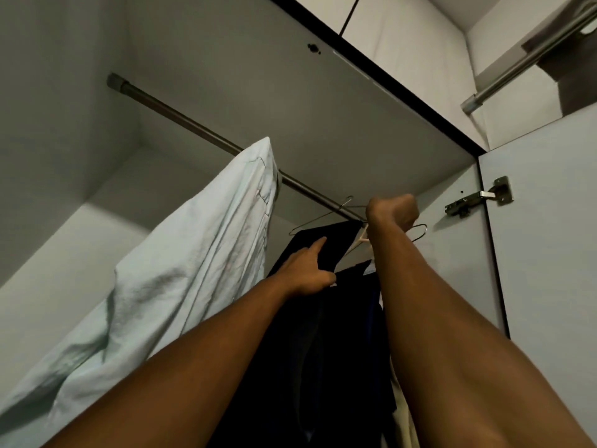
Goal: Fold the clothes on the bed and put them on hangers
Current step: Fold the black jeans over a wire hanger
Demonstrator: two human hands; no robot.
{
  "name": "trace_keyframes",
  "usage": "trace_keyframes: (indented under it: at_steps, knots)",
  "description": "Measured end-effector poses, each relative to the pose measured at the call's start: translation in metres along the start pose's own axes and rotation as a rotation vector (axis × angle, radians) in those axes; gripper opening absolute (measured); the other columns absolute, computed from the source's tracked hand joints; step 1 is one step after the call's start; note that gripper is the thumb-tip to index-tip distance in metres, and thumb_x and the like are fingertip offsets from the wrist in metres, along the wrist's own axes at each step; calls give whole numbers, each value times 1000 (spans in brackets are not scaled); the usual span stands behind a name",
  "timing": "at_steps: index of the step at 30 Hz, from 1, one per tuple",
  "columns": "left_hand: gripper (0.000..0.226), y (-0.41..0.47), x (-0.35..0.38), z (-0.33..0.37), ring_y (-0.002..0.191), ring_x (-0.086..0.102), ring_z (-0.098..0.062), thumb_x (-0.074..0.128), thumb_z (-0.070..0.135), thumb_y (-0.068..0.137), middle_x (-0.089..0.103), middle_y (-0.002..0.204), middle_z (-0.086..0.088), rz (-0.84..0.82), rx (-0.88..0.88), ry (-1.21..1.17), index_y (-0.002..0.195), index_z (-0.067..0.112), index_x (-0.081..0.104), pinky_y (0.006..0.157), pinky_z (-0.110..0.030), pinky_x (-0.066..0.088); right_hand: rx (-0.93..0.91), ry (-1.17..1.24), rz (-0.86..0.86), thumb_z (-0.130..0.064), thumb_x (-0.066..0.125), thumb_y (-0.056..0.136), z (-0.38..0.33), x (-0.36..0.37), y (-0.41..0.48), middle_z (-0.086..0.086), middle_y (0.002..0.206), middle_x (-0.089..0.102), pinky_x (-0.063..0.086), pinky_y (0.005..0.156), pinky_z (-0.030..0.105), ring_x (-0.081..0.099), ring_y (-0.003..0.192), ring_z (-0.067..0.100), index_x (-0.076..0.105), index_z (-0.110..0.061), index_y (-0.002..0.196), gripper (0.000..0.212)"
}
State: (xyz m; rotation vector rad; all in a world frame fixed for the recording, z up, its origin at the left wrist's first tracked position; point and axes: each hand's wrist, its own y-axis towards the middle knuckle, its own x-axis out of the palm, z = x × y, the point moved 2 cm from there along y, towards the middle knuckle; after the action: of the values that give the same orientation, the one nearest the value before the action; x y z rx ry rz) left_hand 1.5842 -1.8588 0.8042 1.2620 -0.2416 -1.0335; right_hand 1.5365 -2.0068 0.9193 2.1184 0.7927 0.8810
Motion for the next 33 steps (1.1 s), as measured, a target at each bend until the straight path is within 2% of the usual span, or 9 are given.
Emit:
trace_keyframes:
  at_steps: [2, 6, 13, 17, 20, 23, 26, 30, 33]
  knots:
    - [95, 8, 9, 0, 138, 47, -31, 64, 34, 82, 40, 158, -10, -33, -7, -2, 162, 37, 11, 108, -39, 45, 10, 20, 9, -5, 68, 92, 7, -1, 9, 17, 114, 69, 51, 72, 29, 69, 100, 33, 67, 0, 108, 17]
    - [94, 27, 28, 0, 143, 40, -33, 64, 33, 85, 34, 161, -13, -107, -13, 2, 162, 34, 9, 113, -42, 41, -32, -40, 22, -6, 67, 92, 22, 2, 27, 18, 123, 66, 49, 80, 31, 66, 111, 37, 64, -1, 114, 23]
    - [79, 40, 60, -10, 132, 51, -35, 62, 26, 91, 48, 151, -14, -177, -6, -25, 159, 35, 23, 97, -31, 44, -73, -260, 26, -4, 69, 91, 45, 9, 42, 12, 112, 68, 46, 72, 33, 65, 96, 31, 67, -8, 108, 18]
    - [78, 26, 72, -14, 132, 51, -35, 60, 27, 93, 47, 150, -15, -178, -15, -90, 159, 38, 20, 100, -34, 44, -130, -318, 32, -5, 71, 91, 49, 4, 37, 11, 107, 69, 46, 70, 35, 66, 95, 31, 68, -9, 99, 9]
    - [80, 12, 81, -18, 137, 47, -34, 60, 33, 94, 43, 155, -11, -164, -27, -101, 160, 41, 14, 101, -29, 40, -166, -315, -19, -15, 77, 90, 51, -3, 25, 13, 110, 69, 49, 73, 36, 66, 99, 31, 69, -6, 106, 20]
    - [86, -3, 84, -25, 143, 42, -32, 60, 49, 92, 37, 161, -8, -136, -42, -115, 161, 39, 10, 113, -33, 38, -207, -297, -22, -26, 77, 86, 51, -14, 11, 17, 114, 69, 58, 86, 41, 67, 105, 36, 70, -5, 108, 31]
    - [99, -21, 82, -29, 149, 32, -32, 53, 67, 79, 25, 166, -8, -47, -72, -102, 161, 40, 4, 118, -47, 34, -269, -333, -45, -24, 67, 89, 50, -32, -10, 20, 121, 65, 52, 88, 37, 64, 111, 38, 67, -3, 116, 34]
    - [82, -60, 85, -19, 154, 14, -34, 50, 49, 96, 14, 168, -15, 114, -22, 56, 162, 28, 9, 123, -52, 20, -409, -407, -42, -18, 60, 91, 63, -67, -59, 16, 130, 64, 49, 97, 36, 61, 119, 35, 63, -8, 132, 43]
    - [75, -105, 94, -2, 155, 12, -36, 51, 38, 95, 17, 166, -21, 204, 103, 131, 161, 18, 22, 124, -52, 15, -545, -568, -89, -19, 57, 91, 97, -101, -107, 11, 134, 60, 45, 90, 30, 60, 118, 30, 61, -12, 134, 44]
